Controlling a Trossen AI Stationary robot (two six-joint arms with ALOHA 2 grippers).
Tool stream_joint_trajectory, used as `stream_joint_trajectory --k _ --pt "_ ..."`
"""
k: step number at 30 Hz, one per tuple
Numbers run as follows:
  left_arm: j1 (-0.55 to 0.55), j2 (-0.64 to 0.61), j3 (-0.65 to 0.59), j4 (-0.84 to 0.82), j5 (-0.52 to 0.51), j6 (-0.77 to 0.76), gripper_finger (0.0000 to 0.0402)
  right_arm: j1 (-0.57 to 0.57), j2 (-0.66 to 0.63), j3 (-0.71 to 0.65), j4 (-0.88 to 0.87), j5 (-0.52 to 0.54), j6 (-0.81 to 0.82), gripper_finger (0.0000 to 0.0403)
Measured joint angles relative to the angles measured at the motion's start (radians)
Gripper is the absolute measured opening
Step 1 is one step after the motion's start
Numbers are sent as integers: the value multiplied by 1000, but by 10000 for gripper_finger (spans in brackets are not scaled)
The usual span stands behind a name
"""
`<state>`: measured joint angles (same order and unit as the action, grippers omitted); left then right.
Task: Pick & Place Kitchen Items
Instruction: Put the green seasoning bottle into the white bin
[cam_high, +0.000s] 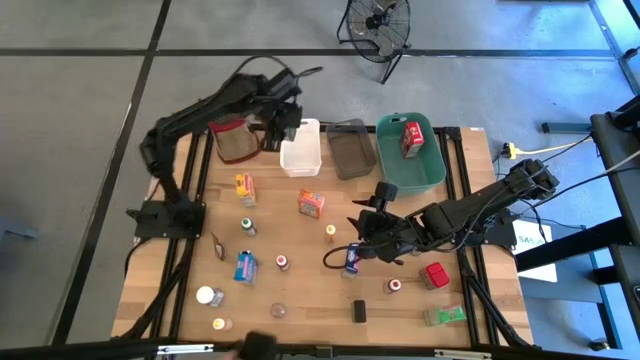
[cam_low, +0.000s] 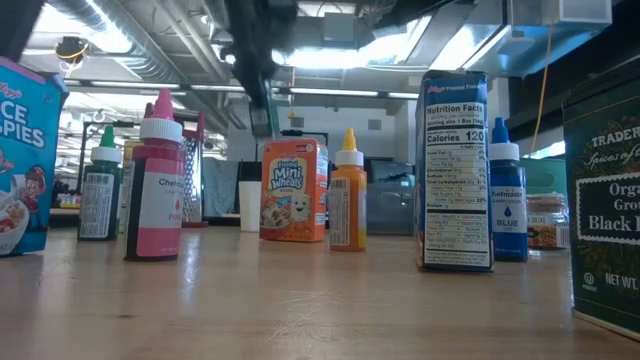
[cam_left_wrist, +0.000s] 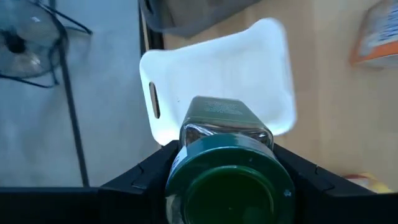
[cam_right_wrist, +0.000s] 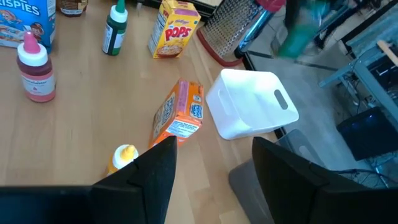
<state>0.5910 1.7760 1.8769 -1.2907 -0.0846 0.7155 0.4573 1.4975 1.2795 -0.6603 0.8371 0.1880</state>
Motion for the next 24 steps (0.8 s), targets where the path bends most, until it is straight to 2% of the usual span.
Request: stream_joint_trajectory --k 7,14,24 --pt "123 207 132 2 174 49 199 -28 0 0 17 -1 -24 211" --pt "221 333 151 -25 174 14 200 -60 0 0 7 -41 -32 211" --pt "238 381 151 -9 188 28 202 -76 0 0 6 -64 -32 211"
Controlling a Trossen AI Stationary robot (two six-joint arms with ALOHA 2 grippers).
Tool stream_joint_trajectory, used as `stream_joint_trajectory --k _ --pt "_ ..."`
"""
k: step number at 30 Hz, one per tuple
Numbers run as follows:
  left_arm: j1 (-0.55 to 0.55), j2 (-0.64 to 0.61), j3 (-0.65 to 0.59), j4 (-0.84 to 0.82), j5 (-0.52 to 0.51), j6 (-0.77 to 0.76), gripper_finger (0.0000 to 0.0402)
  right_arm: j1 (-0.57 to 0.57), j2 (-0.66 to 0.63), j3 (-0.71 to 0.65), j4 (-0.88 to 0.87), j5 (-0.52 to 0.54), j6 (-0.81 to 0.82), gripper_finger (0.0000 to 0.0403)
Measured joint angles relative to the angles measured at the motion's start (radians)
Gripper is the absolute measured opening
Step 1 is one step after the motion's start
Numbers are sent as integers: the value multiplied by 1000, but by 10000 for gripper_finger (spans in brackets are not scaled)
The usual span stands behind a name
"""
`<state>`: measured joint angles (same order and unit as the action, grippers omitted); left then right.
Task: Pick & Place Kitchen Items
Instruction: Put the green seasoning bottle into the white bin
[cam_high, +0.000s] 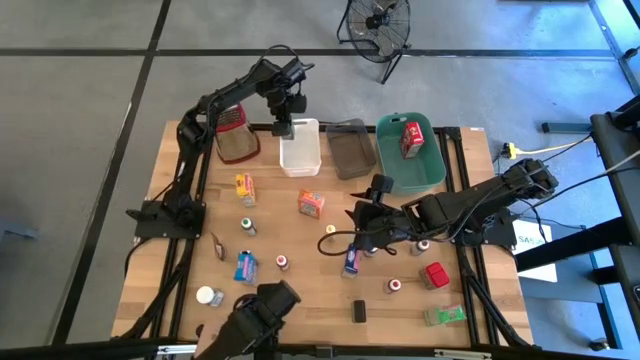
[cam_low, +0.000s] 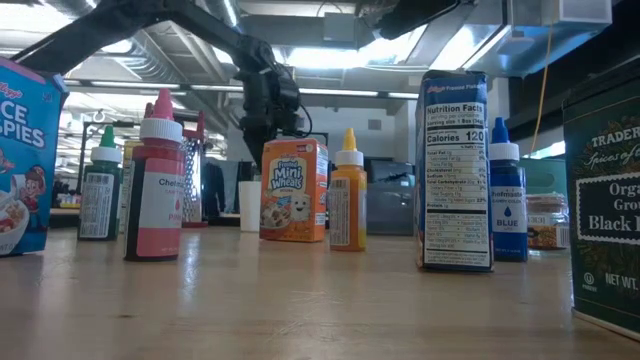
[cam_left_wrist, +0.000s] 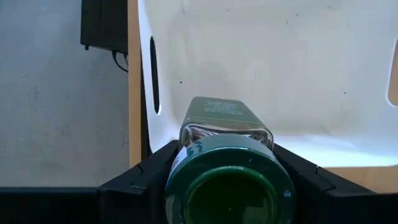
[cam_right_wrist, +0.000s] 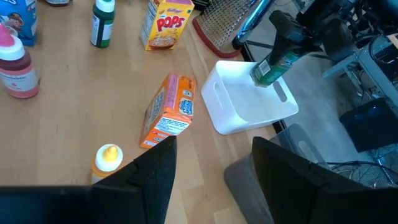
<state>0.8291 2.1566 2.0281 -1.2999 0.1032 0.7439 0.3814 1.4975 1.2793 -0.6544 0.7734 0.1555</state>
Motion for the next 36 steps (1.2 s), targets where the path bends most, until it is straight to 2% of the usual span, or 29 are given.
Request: stream_joint_trajectory --k 23,27,36 --pt "-3 3 -8 52 3 -25 211 -1 0 0 0 0 0 211" --pt "-3 4 -35 54 37 -25 210 -1 0 0 0 0 0 211" --pt "-2 4 -75 78 23 -18 208 -1 0 0 0 0 0 211"
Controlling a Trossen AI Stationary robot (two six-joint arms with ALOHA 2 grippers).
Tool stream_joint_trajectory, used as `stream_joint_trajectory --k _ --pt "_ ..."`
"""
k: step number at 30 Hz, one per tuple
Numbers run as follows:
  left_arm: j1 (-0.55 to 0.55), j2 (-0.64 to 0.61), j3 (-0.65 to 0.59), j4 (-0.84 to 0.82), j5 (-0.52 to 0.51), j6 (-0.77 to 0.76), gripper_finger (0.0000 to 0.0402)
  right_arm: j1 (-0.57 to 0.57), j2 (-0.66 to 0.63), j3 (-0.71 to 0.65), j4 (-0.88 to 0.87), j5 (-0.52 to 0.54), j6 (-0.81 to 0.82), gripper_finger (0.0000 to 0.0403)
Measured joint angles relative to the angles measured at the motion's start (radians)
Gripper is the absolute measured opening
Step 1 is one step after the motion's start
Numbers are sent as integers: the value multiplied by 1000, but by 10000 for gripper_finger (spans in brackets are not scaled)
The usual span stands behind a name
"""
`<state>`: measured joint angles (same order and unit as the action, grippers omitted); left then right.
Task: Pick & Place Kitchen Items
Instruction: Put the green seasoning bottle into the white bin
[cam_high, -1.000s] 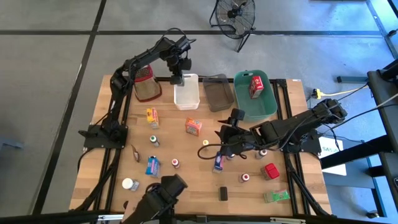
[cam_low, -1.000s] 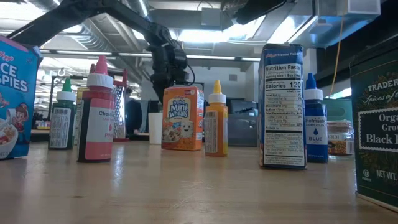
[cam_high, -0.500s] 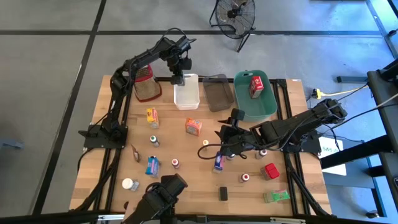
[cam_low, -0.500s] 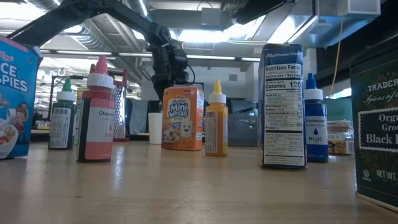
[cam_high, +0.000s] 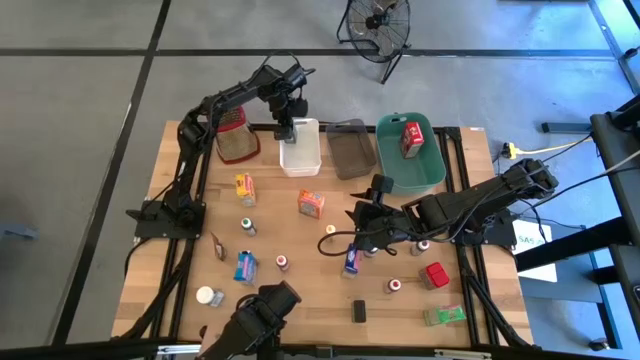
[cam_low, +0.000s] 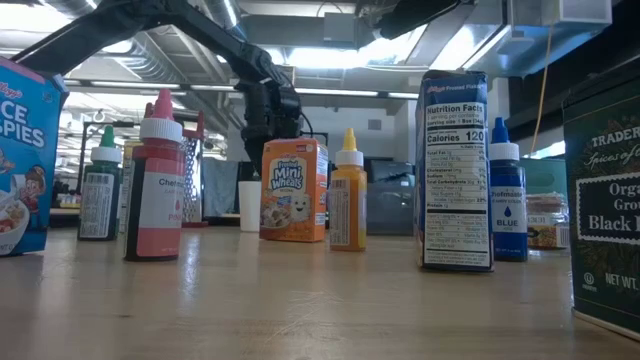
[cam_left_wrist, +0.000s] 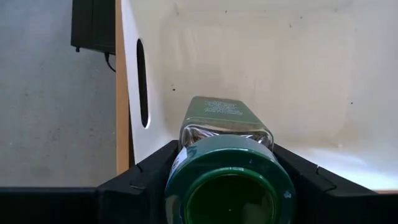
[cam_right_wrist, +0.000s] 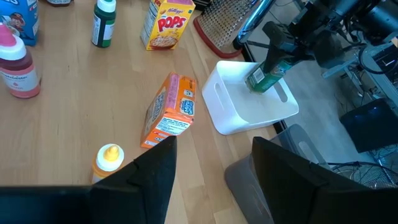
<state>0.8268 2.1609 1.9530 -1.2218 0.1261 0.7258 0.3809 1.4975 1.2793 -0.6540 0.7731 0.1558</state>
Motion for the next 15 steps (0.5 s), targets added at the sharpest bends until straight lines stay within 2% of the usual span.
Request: stream_joint_trajectory --k 15 --pt "1 0 -1 13 -45 -26 211 0 0 0 0 -17 1 211"
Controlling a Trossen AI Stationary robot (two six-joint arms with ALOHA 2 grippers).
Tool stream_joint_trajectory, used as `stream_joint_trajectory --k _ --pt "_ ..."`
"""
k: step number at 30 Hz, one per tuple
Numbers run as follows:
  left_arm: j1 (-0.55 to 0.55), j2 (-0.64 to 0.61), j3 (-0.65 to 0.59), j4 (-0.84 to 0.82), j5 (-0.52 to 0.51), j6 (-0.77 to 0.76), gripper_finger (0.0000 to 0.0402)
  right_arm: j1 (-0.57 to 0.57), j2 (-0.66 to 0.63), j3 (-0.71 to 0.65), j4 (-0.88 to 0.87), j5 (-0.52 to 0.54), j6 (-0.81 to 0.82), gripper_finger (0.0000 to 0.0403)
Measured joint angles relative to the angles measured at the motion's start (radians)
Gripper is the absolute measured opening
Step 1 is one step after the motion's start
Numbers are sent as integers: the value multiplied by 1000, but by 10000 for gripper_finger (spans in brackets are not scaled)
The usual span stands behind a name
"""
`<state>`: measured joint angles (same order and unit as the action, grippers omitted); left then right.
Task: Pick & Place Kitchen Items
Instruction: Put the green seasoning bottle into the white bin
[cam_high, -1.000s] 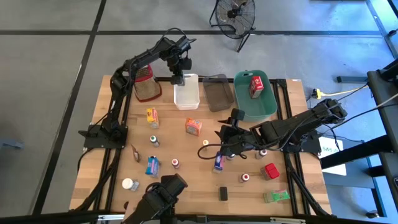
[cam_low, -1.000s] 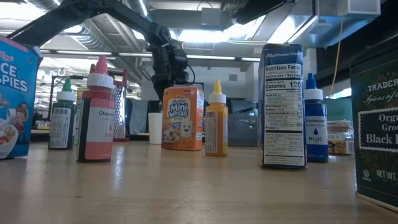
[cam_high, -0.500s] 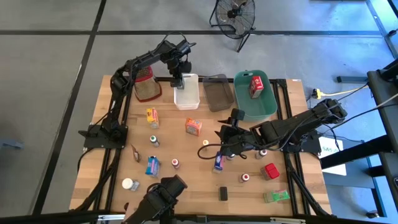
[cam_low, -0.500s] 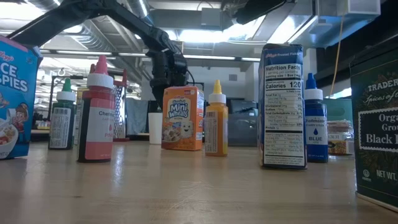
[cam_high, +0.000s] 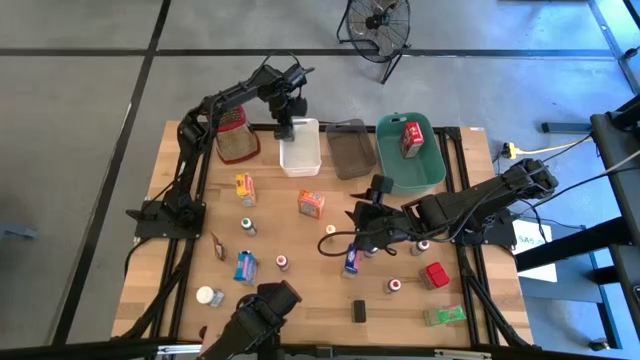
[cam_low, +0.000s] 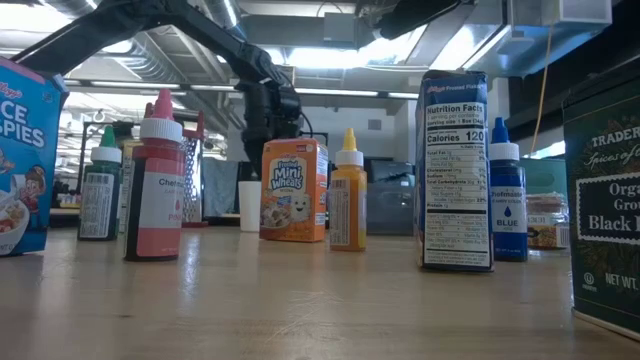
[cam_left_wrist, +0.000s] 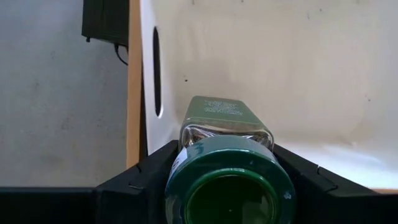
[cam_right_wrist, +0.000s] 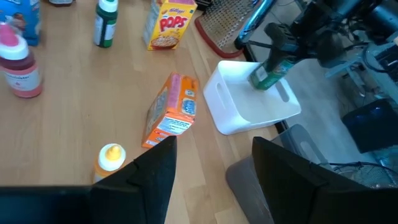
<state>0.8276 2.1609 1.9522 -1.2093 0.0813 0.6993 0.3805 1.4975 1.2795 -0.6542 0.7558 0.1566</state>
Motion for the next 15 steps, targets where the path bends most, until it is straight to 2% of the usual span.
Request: stream_joint_trajectory --k 5,15 --pt "0 0 0 12 0 -31 217 0 0 0 0 -27 0 211" --pt "0 0 0 22 0 -42 263 -1 0 0 0 -27 3 211"
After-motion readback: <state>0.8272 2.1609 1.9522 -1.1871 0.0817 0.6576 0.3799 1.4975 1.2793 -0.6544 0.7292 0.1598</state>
